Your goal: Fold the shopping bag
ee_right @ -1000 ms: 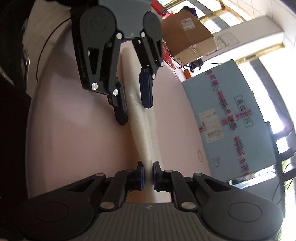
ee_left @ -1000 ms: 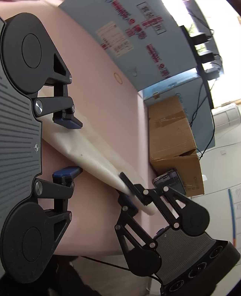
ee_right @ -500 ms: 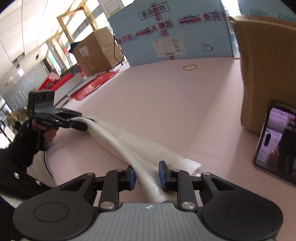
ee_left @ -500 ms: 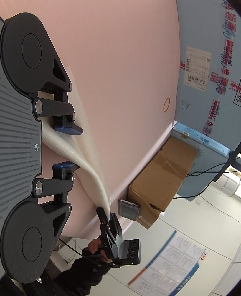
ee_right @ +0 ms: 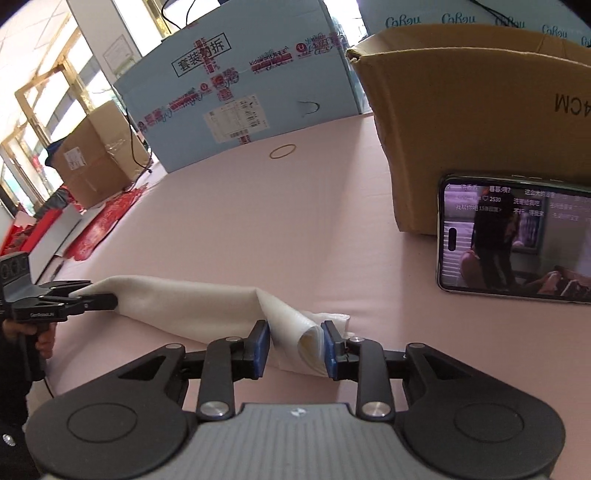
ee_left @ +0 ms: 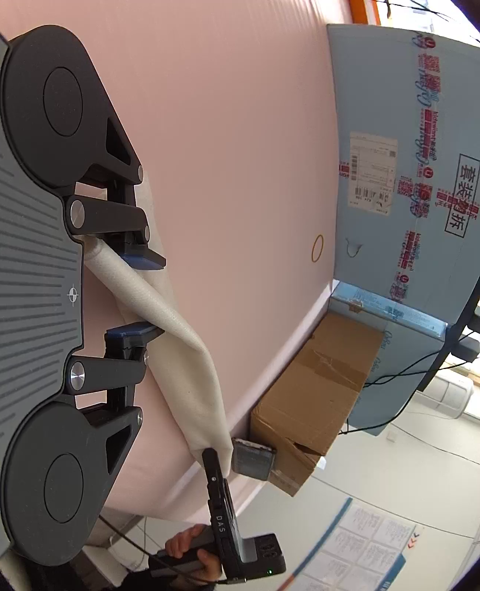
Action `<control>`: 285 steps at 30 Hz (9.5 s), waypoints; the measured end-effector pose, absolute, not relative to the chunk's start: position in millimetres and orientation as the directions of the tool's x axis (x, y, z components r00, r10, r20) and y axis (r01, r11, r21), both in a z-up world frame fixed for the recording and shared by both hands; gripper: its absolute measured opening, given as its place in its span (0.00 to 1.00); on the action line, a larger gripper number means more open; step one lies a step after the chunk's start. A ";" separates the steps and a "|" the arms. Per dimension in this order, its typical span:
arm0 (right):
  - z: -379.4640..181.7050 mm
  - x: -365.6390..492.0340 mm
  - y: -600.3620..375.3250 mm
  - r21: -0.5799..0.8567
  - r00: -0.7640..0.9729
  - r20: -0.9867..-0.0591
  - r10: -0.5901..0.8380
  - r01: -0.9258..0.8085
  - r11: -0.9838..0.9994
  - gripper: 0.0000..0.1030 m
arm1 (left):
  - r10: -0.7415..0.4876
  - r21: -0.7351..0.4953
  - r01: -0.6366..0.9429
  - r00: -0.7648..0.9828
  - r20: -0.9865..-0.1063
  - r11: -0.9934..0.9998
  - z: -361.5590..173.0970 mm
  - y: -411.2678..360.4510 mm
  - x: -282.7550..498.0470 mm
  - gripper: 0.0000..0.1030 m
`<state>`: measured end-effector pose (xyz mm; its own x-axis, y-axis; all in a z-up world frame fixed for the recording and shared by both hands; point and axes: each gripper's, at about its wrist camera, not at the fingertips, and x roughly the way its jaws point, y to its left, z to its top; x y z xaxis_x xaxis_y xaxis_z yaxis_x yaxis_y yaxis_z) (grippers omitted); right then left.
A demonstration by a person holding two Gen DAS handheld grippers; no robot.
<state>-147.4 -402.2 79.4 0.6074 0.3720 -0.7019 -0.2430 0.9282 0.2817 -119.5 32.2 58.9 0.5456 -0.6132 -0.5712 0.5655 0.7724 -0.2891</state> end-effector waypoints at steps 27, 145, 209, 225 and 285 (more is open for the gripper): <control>55.3 -193.5 -385.7 0.053 0.782 -0.588 0.208 -0.219 0.974 0.46 | -0.388 0.209 0.551 0.765 -0.514 0.808 57.9 -103.2 -163.8 0.57; 65.5 -23.5 -221.7 -0.332 0.818 -0.538 0.202 -0.426 0.842 0.35 | -0.645 0.012 0.761 0.558 -0.522 0.648 46.8 -30.5 -136.6 0.39; 59.0 -175.7 -296.4 0.129 0.768 -0.612 0.189 -0.138 0.982 0.30 | -0.620 0.059 0.732 0.615 -0.487 0.679 56.6 -35.6 -133.0 0.71; 55.5 -176.6 -319.0 0.548 0.679 -0.566 0.468 -0.114 0.829 0.02 | -0.522 0.054 0.650 0.654 -0.548 0.758 45.2 -35.9 -118.5 0.80; 48.1 -165.7 -373.2 0.726 0.507 -0.300 0.808 -0.428 0.538 0.02 | -0.532 -0.039 0.623 0.632 -0.564 0.781 43.2 -27.1 -105.9 0.89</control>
<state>-165.7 -373.2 48.1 0.5073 0.8080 -0.2998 -0.4284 0.5383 0.7258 -105.9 -27.1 43.2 0.6318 -0.5322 -0.5636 0.6233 0.7810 -0.0387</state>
